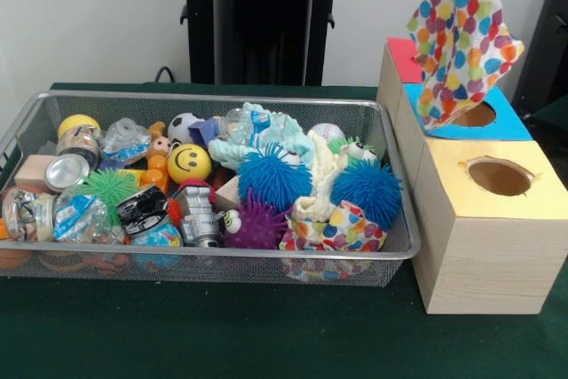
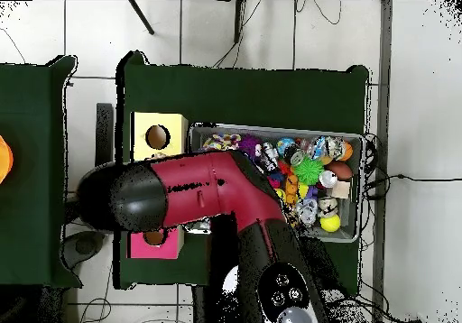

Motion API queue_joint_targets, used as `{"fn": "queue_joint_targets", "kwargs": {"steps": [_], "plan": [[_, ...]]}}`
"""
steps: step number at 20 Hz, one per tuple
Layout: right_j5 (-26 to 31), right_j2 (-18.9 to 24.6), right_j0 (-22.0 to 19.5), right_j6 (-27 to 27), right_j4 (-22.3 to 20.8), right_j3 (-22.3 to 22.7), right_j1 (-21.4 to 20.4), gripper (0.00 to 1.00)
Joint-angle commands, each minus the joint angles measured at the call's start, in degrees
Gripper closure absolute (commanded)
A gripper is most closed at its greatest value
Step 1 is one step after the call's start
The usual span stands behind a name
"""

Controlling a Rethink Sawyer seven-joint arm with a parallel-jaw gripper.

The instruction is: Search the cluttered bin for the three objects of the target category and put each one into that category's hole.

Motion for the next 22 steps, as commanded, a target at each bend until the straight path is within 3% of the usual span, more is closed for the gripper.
{"fn": "queue_joint_targets", "kwargs": {"steps": [1,7,12,22], "plan": [[6.54,-3.88,1.79,10.27,1.38,-2.69,0.03,1.00],[3.19,-5.94,4.22,11.14,-1.07,-7.23,6.68,1.00],[5.75,-6.71,5.38,9.08,-1.78,-14.47,11.52,1.00],[7.82,-8.85,7.23,7.28,-2.46,-21.58,16.34,1.00]]}}
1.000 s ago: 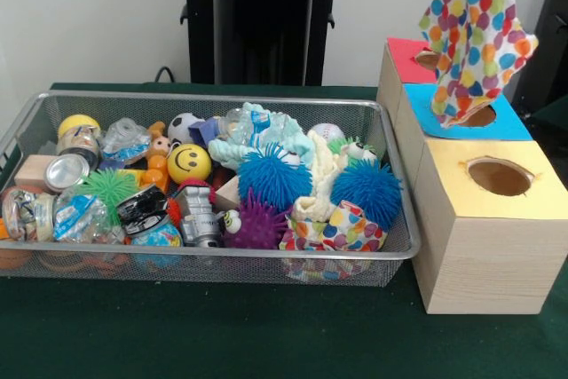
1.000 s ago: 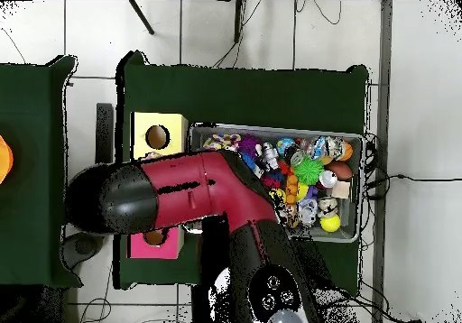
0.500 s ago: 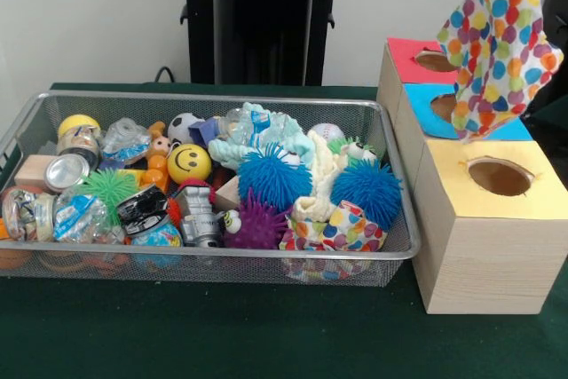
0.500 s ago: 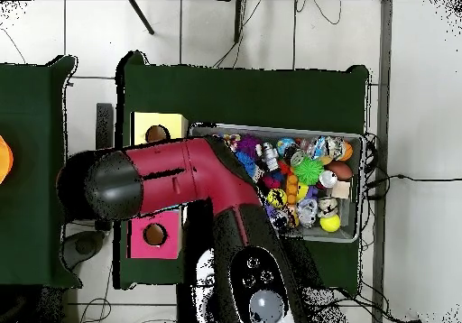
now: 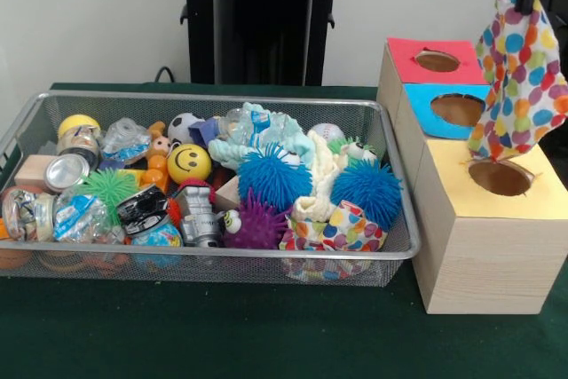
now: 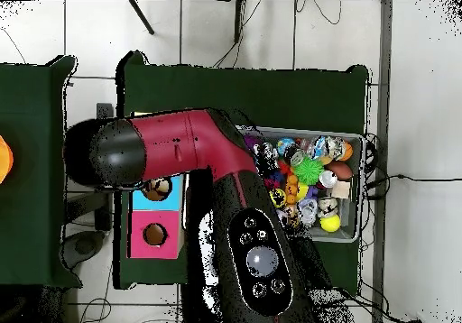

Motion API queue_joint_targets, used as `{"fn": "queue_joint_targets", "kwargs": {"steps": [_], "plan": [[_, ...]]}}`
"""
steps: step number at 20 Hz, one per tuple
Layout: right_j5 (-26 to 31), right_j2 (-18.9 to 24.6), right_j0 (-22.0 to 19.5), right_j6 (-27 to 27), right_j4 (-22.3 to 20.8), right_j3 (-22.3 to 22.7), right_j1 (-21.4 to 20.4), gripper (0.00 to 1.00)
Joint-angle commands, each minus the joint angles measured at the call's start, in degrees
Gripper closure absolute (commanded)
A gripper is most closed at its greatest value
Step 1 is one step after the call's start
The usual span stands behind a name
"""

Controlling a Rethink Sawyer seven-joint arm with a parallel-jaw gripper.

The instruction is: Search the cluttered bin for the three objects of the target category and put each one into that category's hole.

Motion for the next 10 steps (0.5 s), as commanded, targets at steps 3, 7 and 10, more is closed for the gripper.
{"fn": "queue_joint_targets", "kwargs": {"steps": [3,7,10], "plan": [[5.95,-4.34,0.60,6.45,-2.79,-8.39,7.96,1.00],[4.79,-4.93,0.59,5.45,-2.83,-9.07,9.45,1.00],[4.79,-5.20,0.63,5.12,-2.43,-9.16,9.44,1.00]]}}
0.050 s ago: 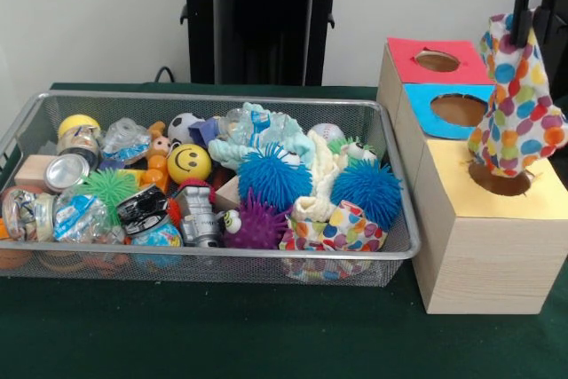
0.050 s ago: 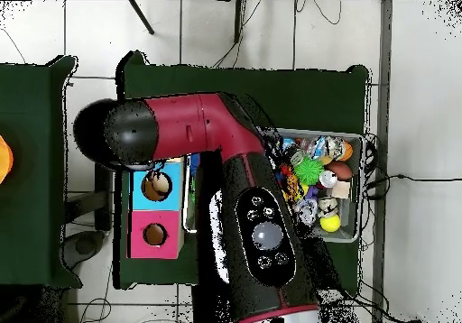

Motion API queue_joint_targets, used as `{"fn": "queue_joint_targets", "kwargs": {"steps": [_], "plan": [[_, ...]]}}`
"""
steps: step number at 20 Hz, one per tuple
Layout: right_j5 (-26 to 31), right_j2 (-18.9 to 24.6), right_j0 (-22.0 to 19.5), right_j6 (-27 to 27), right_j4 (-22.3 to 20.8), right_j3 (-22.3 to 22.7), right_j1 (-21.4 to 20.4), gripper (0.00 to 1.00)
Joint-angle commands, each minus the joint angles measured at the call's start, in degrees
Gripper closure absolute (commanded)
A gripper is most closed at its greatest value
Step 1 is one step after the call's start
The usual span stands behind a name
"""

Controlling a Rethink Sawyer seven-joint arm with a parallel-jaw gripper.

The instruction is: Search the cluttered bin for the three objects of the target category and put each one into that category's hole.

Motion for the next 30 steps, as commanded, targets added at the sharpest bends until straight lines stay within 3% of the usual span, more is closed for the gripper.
{"fn": "queue_joint_targets", "kwargs": {"steps": [1,8,14,18,24,30], "plan": [[4.68,-2.85,0.00,5.07,-1.85,-2.65,3.95,1.00],[12.37,-3.22,2.01,6.83,0.64,-5.34,0.42,1.00],[14.88,-3.67,3.25,7.90,1.78,-6.48,-0.63,1.00],[13.68,-3.95,3.47,7.31,1.07,-7.67,1.51,1.00],[6.73,-4.47,2.68,5.02,-1.58,-8.27,7.05,1.00],[4.53,-4.41,1.73,3.14,-1.59,-6.96,7.60,1.00]]}}
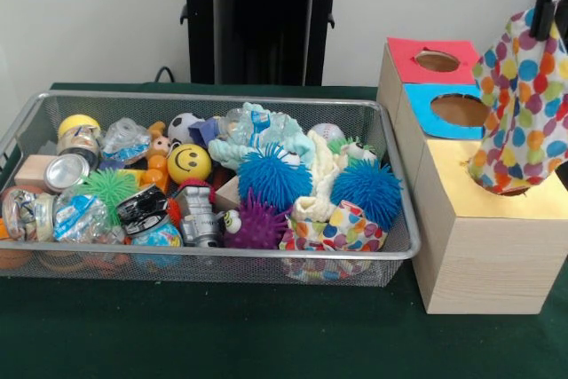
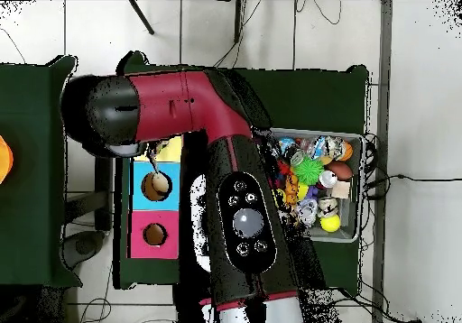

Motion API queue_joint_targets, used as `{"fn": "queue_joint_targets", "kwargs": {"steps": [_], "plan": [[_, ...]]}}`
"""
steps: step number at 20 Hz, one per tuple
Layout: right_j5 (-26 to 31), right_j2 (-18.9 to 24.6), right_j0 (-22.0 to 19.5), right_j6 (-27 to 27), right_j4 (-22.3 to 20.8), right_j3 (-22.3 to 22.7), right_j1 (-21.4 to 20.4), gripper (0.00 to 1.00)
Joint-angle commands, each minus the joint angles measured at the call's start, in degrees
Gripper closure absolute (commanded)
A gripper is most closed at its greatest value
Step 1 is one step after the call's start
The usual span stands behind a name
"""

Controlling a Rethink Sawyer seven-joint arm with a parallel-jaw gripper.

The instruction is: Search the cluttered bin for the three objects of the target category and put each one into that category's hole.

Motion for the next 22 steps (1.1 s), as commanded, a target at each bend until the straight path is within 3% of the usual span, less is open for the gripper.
{"fn": "queue_joint_targets", "kwargs": {"steps": [1,8,22], "plan": [[-3.76,-1.34,-2.31,3.05,-1.93,1.82,4.43,1.00],[-4.50,-1.10,-3.72,0.64,-2.25,1.57,5.46,1.00],[-13.41,-0.98,-5.96,-1.48,-6.06,1.30,11.64,1.00]]}}
